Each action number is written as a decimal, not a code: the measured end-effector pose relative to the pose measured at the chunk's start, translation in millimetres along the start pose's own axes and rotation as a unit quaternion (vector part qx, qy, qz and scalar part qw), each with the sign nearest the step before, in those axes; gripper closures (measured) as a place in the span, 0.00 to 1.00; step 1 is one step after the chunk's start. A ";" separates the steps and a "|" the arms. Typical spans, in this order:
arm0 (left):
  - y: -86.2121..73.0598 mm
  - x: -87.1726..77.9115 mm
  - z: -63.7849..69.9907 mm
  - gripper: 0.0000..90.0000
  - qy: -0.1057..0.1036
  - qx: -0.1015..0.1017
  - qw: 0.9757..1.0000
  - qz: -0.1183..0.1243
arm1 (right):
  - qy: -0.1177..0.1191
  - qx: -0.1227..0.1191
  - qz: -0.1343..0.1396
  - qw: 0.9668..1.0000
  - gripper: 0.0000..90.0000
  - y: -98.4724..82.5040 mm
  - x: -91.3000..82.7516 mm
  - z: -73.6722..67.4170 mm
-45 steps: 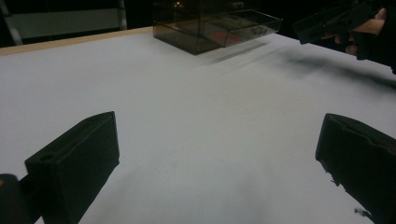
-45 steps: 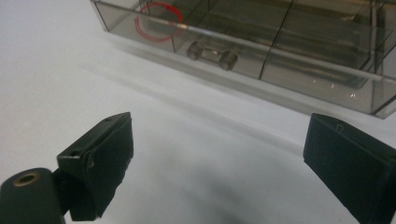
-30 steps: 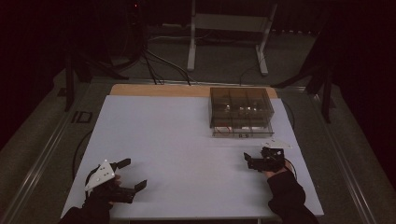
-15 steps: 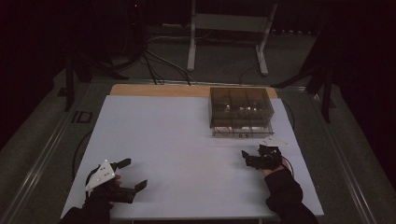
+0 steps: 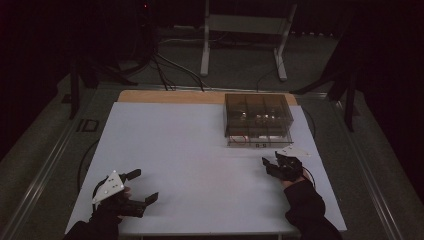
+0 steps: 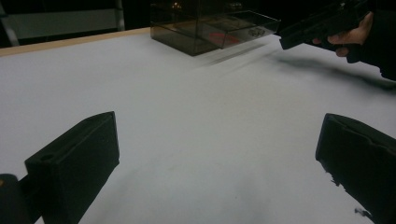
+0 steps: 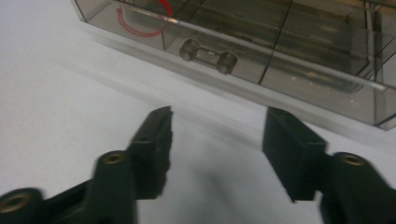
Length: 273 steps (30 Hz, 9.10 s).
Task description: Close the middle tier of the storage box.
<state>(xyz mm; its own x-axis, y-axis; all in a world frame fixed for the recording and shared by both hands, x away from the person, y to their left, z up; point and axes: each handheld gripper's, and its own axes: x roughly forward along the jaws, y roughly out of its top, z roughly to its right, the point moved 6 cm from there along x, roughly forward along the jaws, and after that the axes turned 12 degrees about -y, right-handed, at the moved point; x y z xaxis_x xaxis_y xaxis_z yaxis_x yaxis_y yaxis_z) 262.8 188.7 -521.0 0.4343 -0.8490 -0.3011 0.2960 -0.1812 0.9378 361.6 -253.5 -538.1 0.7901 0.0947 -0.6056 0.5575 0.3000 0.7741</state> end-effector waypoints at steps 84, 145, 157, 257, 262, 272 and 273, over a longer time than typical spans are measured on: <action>-0.8 0.2 -0.2 0.01 0.001 -0.002 1.000 -0.001 | -0.025 -0.028 -0.012 0.999 1.00 16.3 33.9 7.1; -0.1 -1.5 0.3 0.01 0.003 -0.001 1.000 0.001 | -0.040 -0.024 -0.011 0.999 1.00 33.1 46.1 15.5; -0.1 -1.9 0.0 0.01 0.003 -0.001 1.000 0.001 | -0.045 -0.025 -0.013 0.999 1.00 37.6 49.3 16.5; -1.4 -2.2 0.3 0.01 0.005 -0.003 1.000 -0.001 | -0.062 -0.022 -0.024 0.998 1.00 57.4 74.0 24.2; -1.8 -2.3 0.0 0.01 0.005 -0.003 1.000 -0.002 | -0.060 -0.022 -0.026 0.998 1.00 57.9 75.3 24.3; -2.6 -1.9 0.1 0.01 0.004 -0.005 1.000 -0.004 | -0.060 -0.023 -0.027 0.998 1.00 60.4 77.6 23.1; -2.2 -2.0 0.0 0.01 0.005 -0.004 1.000 -0.003 | -0.059 -0.023 -0.027 0.998 1.00 60.5 77.7 23.4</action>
<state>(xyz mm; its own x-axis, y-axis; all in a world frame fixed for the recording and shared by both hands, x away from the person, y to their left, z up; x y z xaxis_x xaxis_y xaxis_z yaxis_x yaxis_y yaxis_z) 261.2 190.8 -522.5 0.4401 -0.8434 -0.3082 0.3051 -0.1823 0.9347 462.6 -250.2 -534.0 0.7850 -0.0342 -0.6186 0.5903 0.3442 0.7301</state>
